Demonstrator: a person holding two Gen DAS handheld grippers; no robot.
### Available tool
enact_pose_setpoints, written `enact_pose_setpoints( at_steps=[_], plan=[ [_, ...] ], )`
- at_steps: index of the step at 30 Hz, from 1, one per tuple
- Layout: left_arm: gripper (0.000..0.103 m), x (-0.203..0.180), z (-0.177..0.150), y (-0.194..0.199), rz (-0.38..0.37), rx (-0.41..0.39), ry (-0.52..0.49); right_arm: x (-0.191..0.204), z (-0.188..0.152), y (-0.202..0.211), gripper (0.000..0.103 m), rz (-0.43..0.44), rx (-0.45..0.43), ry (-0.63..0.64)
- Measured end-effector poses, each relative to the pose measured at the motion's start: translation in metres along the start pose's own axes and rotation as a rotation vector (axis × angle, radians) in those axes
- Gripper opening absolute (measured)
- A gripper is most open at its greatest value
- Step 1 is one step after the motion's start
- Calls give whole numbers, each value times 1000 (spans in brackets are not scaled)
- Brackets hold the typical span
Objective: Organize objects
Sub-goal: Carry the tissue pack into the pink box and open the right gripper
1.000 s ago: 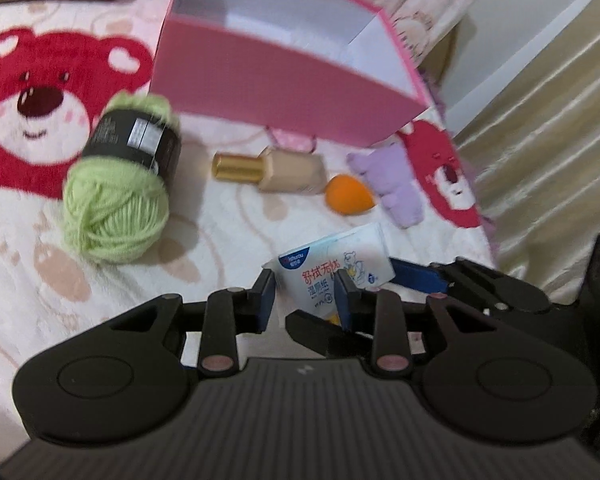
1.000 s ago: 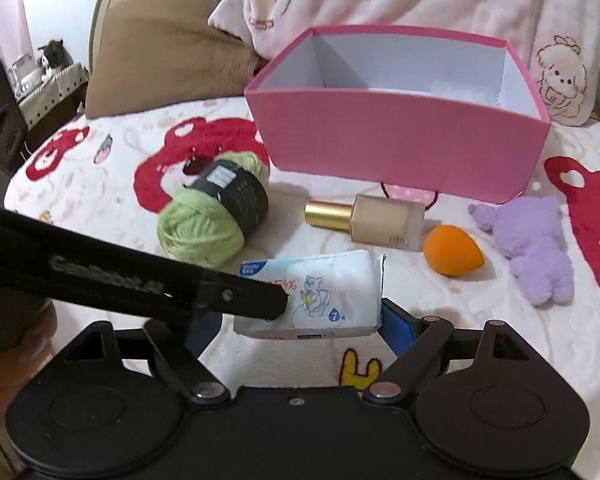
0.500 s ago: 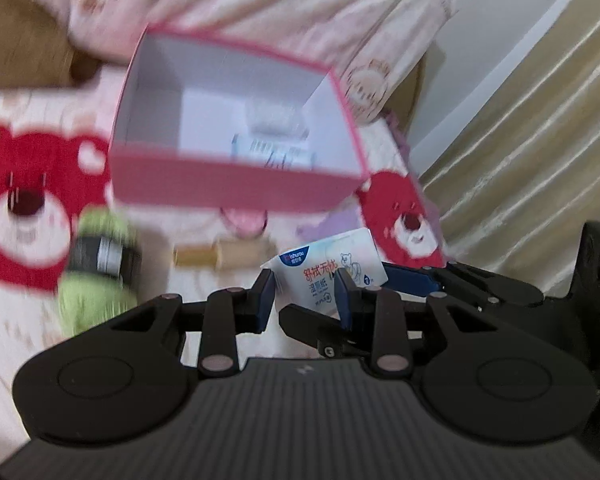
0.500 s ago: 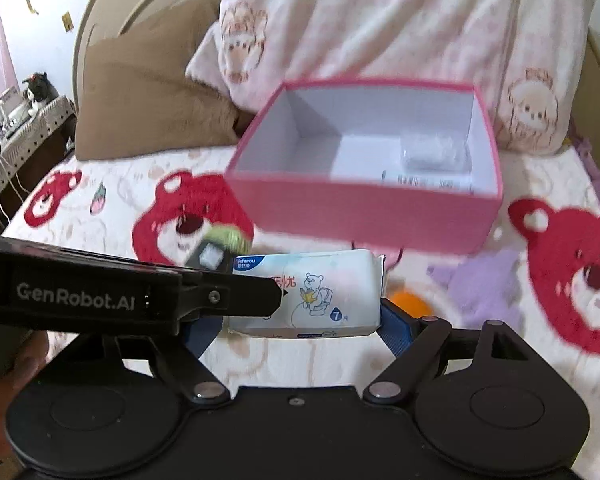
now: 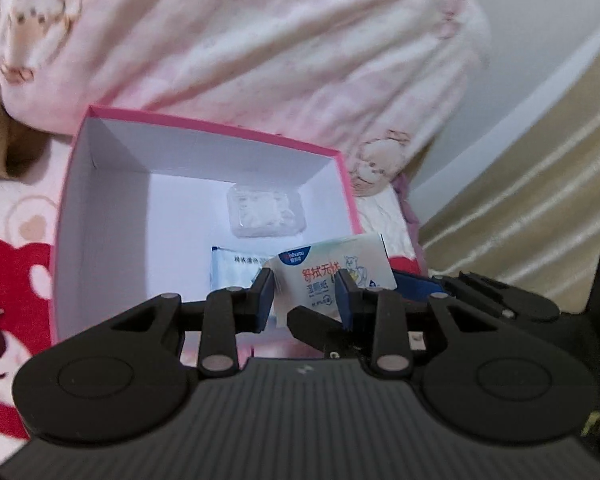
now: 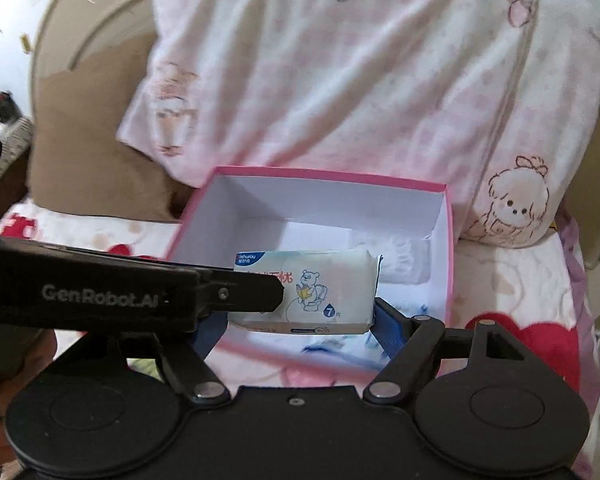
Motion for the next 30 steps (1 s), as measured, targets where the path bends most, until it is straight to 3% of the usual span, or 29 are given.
enact_pose_setpoints(
  at_steps=[10, 21, 28, 30],
  plan=[
    [32, 56, 38, -94, -69, 120, 149, -27, 31, -95, 80, -93, 149, -11],
    [32, 76, 41, -133, -102, 176, 201, -38, 36, -132, 81, -133, 254, -6],
    [32, 66, 45, -140, 16, 158, 139, -34, 31, -128, 81, -218, 213, 55],
    [32, 60, 42, -132, 52, 148, 107, -34, 29, -116, 74, -217, 163, 59]
  ],
)
Point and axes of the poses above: each gripper's, at about its wrist camera, not at the fingertips, and y roughly against the way its jaws point, x to its left, z to its top, the point moved 9 cm from there along -y, roughly the way its jaws point, and after that the axes turned 14 degrees about x, right-handed, at the moved point
